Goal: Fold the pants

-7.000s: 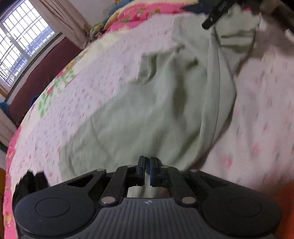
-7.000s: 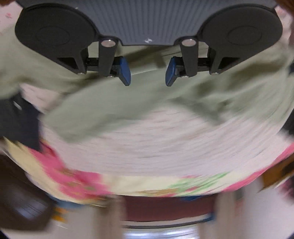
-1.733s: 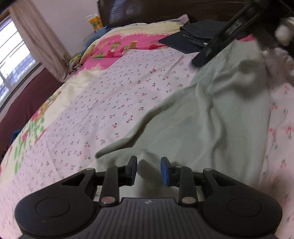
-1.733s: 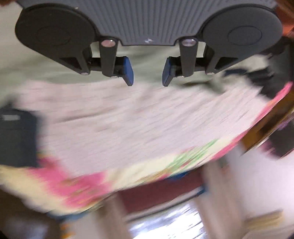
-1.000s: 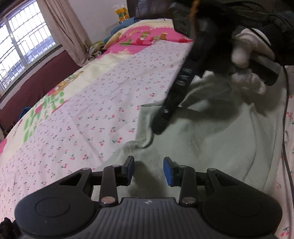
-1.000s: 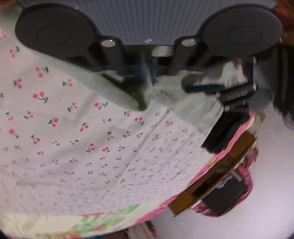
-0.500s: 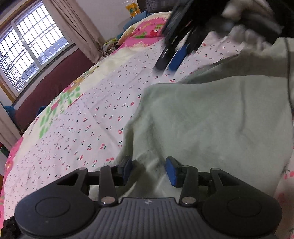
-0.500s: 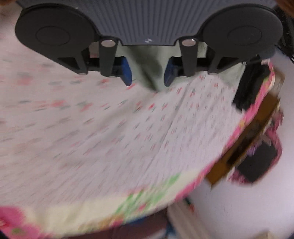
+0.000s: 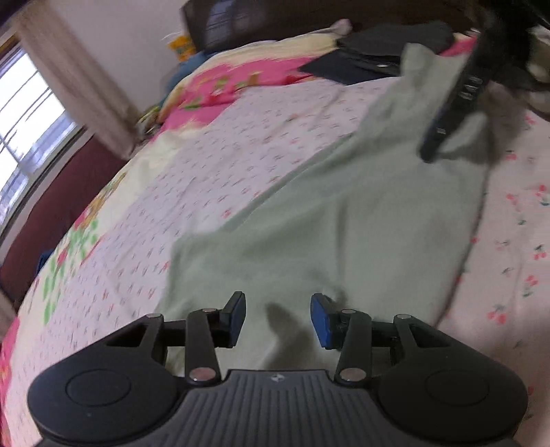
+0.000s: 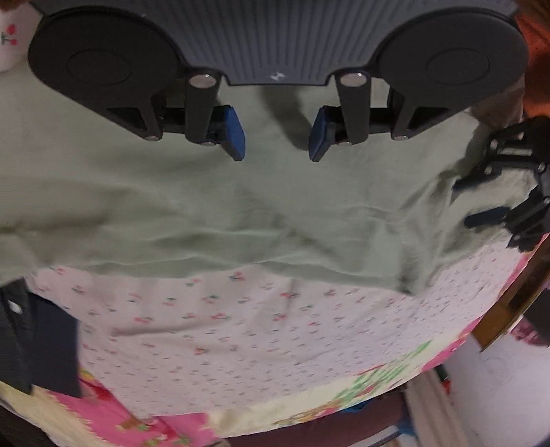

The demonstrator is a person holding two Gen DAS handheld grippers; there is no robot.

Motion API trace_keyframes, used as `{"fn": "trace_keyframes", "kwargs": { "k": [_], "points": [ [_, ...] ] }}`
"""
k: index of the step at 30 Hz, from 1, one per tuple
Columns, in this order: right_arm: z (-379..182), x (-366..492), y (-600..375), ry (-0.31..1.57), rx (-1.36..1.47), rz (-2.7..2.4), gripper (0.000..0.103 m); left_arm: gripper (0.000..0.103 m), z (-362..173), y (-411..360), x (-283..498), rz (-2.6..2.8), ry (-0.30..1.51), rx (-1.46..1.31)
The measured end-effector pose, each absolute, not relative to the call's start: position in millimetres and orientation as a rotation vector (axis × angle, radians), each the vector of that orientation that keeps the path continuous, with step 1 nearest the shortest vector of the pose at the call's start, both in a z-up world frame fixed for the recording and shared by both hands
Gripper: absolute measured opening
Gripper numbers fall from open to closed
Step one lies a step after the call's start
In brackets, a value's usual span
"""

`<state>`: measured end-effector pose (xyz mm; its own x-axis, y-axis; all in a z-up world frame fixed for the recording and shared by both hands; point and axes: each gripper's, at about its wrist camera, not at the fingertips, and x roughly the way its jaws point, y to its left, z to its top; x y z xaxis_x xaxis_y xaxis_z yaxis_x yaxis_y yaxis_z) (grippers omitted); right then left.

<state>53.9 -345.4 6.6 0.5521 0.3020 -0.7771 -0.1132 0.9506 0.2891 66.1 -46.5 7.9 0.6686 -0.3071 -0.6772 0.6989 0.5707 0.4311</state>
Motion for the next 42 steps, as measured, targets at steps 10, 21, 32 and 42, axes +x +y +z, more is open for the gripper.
{"fn": "trace_keyframes", "kwargs": {
  "k": [10,21,32,42],
  "points": [
    [23,93,-377,0.825,0.169,0.209,0.043,0.058,-1,-137,104,-0.775,0.541,0.792],
    [10,121,-319,0.875,-0.075,0.491,0.042,0.072,-22,-136,162,-0.665,0.515,0.868],
    [0,158,-308,0.963,-0.141,0.565,0.042,0.072,5,-115,146,-0.652,0.453,0.807],
    [-4,169,-287,0.998,-0.257,0.606,0.007,0.072,-8,-115,120,-0.724,0.498,0.785]
  ]
}}
